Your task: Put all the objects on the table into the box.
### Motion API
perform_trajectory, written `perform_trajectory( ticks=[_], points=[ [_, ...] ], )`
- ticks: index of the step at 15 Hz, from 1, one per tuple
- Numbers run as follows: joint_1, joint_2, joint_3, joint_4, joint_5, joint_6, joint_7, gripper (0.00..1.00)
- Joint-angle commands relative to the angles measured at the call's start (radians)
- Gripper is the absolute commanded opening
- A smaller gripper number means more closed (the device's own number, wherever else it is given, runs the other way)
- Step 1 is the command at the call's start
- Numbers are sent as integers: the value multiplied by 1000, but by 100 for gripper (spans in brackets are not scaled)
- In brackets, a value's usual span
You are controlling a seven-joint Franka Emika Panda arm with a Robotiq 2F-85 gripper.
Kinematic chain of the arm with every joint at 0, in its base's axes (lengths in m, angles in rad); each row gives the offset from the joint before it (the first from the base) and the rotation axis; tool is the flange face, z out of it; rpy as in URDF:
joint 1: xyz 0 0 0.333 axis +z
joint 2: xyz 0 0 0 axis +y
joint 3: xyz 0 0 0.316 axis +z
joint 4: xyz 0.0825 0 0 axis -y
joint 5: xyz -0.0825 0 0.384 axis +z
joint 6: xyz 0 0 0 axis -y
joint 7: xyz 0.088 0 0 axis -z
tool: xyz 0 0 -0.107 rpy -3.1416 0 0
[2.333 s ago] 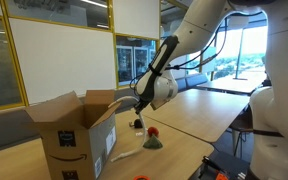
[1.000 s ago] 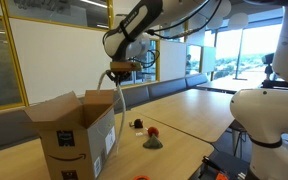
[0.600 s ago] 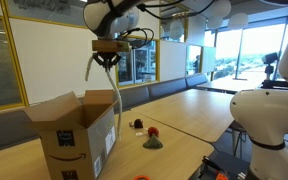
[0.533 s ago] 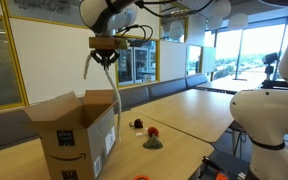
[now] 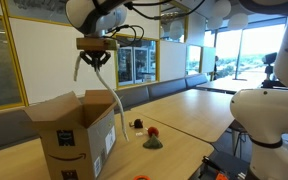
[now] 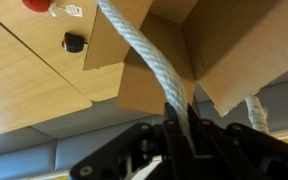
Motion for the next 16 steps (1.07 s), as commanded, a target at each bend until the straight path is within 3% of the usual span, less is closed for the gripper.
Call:
perform_trajectory(
  ticks=[1,3,9,13,16],
  points=[
    [-193,-58,209,63,-24,25,5,9],
    [-313,-69,338,83,-26,33,-1,9],
    [-762,-34,772,198,-1,10,-23,9],
    [-1048,-11,1064,282,-42,-32,2,9],
    [-1221,15,1248,336,-101,-68,23,9]
  ],
)
